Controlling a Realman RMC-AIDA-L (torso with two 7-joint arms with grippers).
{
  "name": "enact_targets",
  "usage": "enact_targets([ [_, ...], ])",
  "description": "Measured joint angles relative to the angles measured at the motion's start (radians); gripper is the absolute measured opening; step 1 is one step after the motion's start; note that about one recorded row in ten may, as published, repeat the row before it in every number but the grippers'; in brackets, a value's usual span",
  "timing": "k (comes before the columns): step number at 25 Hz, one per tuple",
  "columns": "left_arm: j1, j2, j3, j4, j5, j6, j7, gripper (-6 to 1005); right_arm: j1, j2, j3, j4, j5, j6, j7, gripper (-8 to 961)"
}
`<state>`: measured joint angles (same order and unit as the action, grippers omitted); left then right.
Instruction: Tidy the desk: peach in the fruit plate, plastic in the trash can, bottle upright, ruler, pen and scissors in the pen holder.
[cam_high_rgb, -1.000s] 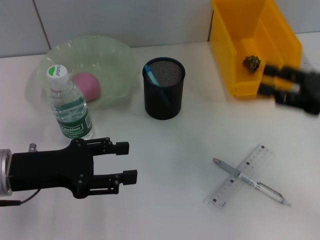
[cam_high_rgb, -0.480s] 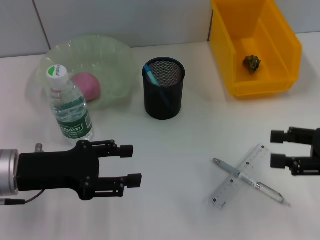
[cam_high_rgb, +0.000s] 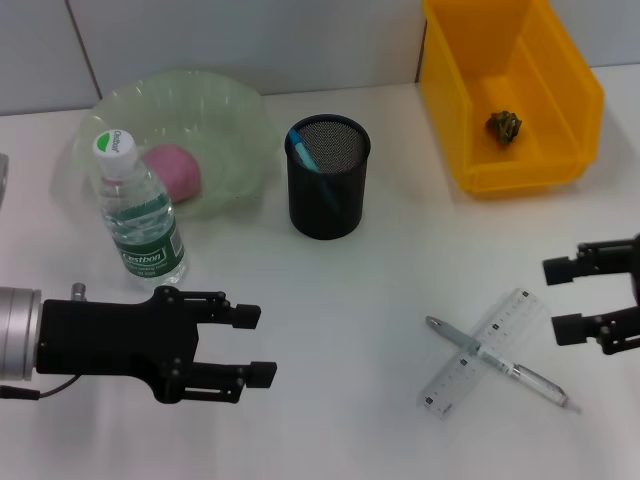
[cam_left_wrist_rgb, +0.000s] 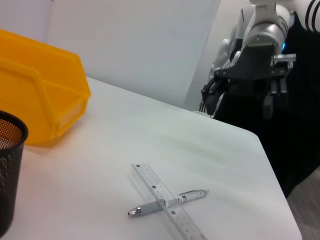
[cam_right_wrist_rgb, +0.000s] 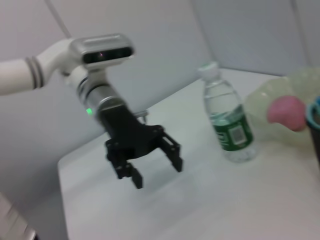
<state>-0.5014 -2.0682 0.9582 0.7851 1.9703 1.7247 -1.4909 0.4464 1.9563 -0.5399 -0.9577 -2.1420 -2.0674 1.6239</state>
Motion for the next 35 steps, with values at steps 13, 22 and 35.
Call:
enact_targets([
  [13,-0.01,-0.001,-0.002,-0.017,-0.042,-0.007,-0.049,708,0.188,0.0,-0.331,-0.149,-0.08,0.001,0.012,809],
  [22,-0.005,-0.001,-0.004,-0.043,-0.079,-0.008,-0.07,706,0.277,0.025,-0.509,-0.214,-0.214,0.027,-0.044,809],
  [35,-0.006,0.0,-0.006,-0.079,-0.127,-0.044,-0.093,704,0.301,0.107,-0.619,-0.312,-0.382,0.081,-0.197,810],
])
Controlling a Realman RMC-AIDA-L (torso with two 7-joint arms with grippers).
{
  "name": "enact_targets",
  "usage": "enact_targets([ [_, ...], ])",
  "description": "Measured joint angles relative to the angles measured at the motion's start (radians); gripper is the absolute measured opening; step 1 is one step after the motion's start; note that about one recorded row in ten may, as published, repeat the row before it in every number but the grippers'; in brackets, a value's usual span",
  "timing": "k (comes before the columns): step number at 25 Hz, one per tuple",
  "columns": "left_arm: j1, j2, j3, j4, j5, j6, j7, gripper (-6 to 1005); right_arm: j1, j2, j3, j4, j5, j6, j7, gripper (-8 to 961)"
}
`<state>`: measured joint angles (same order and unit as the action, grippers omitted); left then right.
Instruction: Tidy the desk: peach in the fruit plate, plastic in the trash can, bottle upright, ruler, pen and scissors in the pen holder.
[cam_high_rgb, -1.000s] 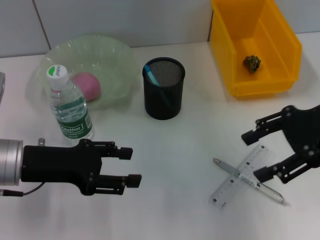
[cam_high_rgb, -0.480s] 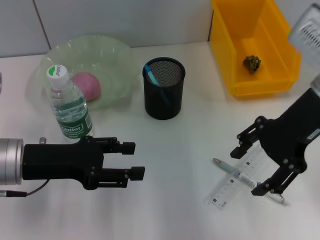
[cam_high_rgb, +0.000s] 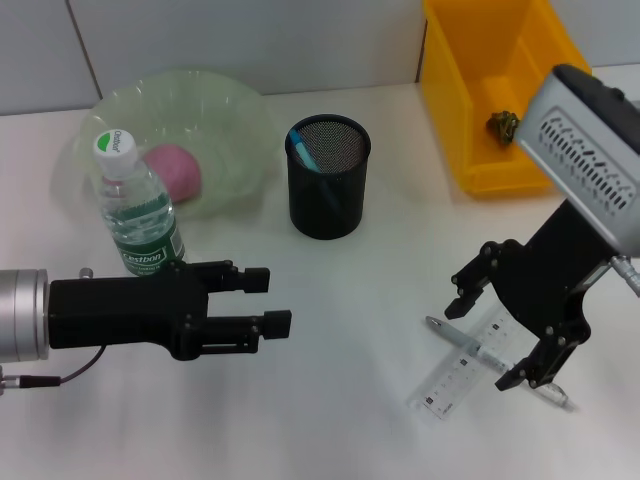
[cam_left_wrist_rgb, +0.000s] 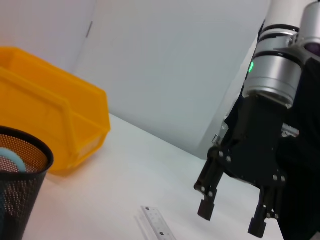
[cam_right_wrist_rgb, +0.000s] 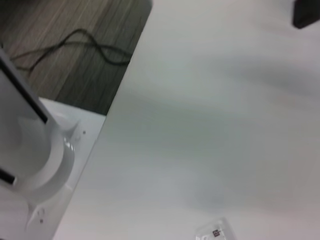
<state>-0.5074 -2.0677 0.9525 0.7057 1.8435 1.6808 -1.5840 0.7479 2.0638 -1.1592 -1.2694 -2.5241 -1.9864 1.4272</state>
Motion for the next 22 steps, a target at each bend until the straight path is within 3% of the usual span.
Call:
enact_targets([
  [22,0.006,-0.002,-0.001,-0.034,-0.027,-0.007,-0.001,701,-0.005,0.015,-0.262,0.021,-0.057,0.147,-0.019,798],
])
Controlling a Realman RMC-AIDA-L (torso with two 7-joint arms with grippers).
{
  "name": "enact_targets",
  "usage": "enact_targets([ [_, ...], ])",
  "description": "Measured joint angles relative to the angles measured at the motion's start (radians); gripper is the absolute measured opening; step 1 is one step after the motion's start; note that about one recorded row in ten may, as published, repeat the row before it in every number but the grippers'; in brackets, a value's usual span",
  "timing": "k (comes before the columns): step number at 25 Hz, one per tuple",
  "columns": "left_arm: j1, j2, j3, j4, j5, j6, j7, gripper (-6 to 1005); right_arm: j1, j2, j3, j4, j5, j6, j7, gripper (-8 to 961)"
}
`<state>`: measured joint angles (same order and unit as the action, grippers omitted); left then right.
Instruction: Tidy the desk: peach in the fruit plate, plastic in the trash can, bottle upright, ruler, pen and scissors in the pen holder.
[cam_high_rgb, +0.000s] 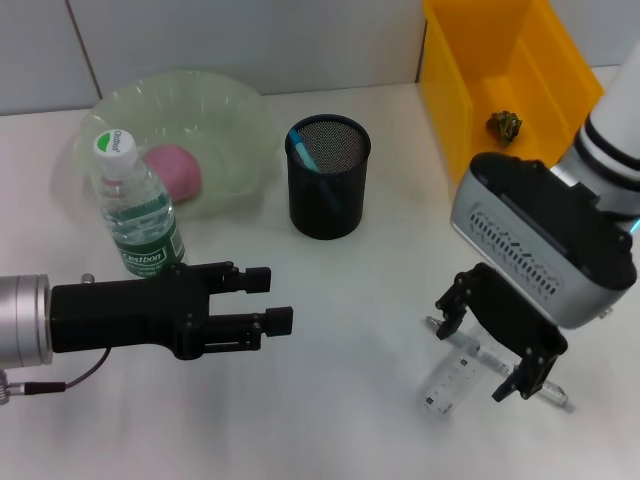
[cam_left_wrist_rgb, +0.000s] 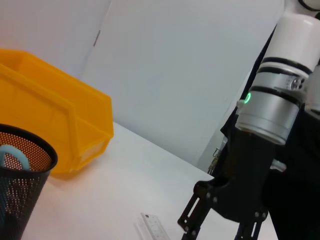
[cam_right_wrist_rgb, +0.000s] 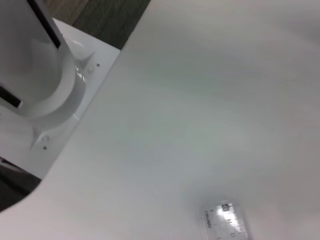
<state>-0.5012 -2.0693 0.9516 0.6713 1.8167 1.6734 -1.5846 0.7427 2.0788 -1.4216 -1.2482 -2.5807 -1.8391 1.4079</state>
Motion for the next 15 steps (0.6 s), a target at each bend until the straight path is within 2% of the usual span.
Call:
enact_targets([
  [15,0.01,0.0,-0.001,-0.009,-0.007,-0.009,-0.012,698,-0.002,0.001,-0.148,0.03,-0.004,0.107,-0.008,778],
])
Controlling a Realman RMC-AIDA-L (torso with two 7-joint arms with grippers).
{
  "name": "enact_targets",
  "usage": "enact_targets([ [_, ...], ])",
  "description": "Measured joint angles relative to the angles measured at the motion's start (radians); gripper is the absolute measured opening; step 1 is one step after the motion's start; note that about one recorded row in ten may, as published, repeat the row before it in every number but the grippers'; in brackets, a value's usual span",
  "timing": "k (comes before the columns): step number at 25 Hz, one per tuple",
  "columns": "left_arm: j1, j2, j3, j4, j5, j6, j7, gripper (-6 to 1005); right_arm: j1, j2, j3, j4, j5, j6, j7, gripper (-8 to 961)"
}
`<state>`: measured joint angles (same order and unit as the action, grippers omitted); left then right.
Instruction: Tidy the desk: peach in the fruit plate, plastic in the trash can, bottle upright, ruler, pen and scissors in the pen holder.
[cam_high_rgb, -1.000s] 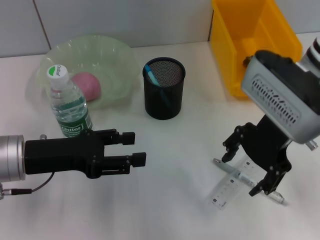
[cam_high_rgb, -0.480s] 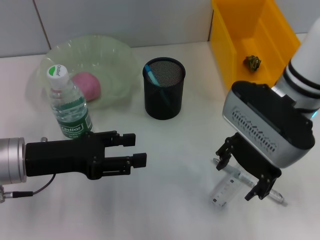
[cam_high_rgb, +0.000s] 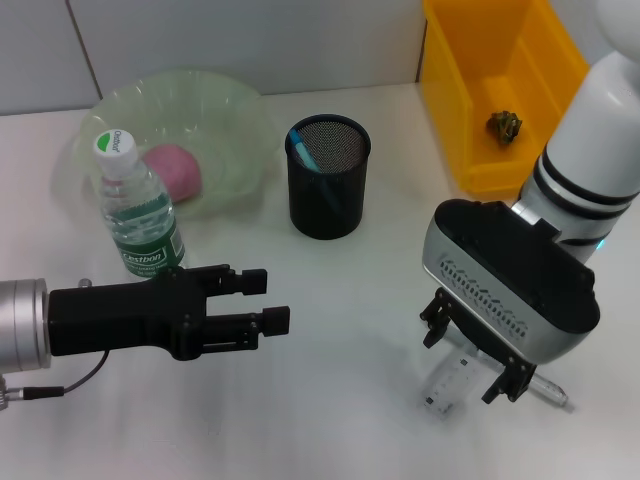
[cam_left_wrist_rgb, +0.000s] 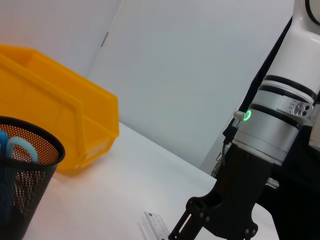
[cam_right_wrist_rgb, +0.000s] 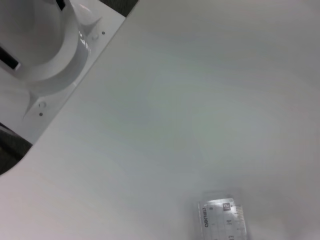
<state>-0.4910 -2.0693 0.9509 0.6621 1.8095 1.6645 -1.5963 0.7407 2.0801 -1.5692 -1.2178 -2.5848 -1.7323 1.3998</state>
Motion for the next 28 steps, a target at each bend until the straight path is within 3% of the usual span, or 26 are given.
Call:
enact_targets([
  [28,0.003,0.0,0.005,-0.001,0.001,0.0,-0.011,694,-0.012,0.003,-0.115,0.039,0.001,0.083,-0.001,742],
])
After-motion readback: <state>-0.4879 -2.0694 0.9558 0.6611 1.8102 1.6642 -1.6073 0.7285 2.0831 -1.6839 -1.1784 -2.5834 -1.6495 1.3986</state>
